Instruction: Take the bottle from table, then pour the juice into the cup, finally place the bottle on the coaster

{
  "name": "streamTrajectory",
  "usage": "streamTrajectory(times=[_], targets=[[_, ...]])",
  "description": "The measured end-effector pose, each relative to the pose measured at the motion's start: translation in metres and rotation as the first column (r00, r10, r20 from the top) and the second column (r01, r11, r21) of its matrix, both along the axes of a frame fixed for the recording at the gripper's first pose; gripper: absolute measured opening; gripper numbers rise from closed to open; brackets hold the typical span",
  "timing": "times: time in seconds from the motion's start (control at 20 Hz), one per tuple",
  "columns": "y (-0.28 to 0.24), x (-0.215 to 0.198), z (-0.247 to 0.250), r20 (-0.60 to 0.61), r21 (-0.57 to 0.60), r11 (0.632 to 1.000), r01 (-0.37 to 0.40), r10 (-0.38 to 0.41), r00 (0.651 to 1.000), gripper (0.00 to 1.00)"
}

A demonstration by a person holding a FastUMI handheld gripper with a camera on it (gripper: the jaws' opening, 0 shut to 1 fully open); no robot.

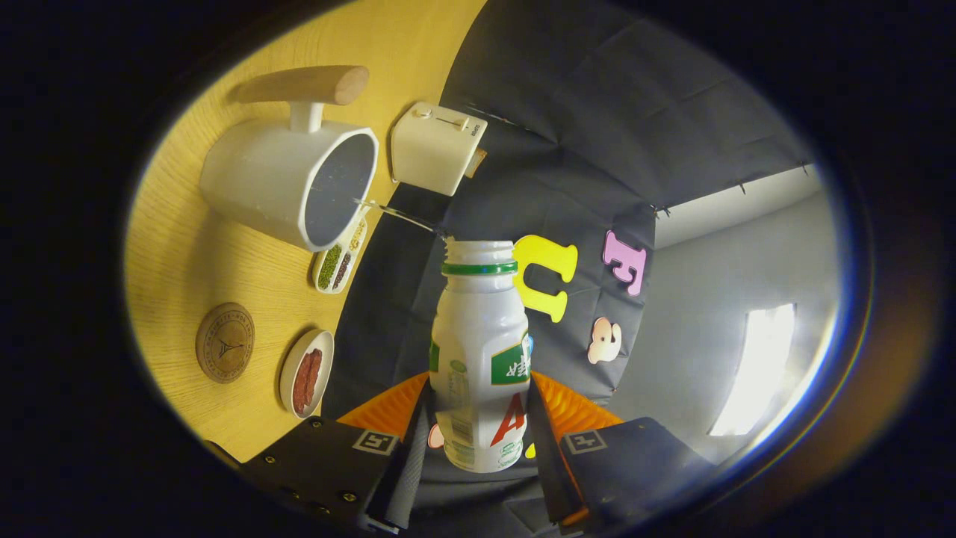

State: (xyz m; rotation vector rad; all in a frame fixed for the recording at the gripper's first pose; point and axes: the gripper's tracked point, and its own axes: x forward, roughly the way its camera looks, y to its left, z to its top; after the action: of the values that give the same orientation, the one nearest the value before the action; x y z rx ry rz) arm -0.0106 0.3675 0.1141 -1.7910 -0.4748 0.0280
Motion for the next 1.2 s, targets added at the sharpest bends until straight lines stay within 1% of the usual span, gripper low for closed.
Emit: streamTrajectory(times=[0.6, 1.2], targets=[[0.002, 0.002, -0.004, 0.022, -0.060, 0.998, -0.002, 0.003, 1.000, 0.66], [0.013, -0.002, -0.011, 0.064, -0.159, 0.987, -0.016, 0.027, 0.998, 0.66]])
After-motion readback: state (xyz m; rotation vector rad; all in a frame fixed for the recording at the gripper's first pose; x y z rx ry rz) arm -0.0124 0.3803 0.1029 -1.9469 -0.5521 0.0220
